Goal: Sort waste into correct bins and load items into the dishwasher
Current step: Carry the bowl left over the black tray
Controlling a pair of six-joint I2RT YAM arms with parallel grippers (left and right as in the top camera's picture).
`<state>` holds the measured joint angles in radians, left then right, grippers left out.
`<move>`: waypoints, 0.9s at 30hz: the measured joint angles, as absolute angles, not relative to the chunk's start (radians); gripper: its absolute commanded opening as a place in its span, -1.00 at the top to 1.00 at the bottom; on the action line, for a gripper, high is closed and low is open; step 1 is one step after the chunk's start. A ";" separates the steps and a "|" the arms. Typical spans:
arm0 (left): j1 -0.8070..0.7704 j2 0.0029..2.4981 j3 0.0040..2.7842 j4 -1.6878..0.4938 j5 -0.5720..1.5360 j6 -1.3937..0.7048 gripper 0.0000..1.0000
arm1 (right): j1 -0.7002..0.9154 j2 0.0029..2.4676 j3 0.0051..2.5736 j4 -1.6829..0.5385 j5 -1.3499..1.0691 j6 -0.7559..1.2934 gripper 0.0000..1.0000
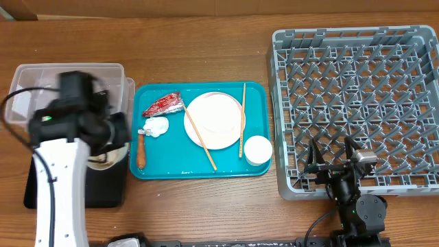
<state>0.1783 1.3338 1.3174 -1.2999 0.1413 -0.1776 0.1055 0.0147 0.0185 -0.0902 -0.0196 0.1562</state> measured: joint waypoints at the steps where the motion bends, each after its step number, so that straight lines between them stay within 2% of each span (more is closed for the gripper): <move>1: 0.233 1.333 1.317 -1.303 0.189 -0.153 0.91 | 0.105 0.015 0.019 -0.090 -0.019 0.155 -1.00; 5: 0.448 1.333 1.312 -1.301 0.388 -0.062 0.92 | 0.105 0.015 0.019 -0.091 -0.019 0.156 -1.00; 11: 0.683 1.333 1.237 -1.285 0.645 0.059 0.91 | 0.105 0.015 0.019 -0.091 -0.020 0.156 -1.00; 27: 1.221 1.332 0.834 -1.075 1.128 0.266 0.92 | 0.105 0.015 0.019 -0.091 -0.019 0.156 -1.00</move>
<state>1.2205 1.3315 0.8341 -1.0752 1.1278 0.2665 0.1055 0.0147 0.0185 -0.0906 -0.0193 0.1558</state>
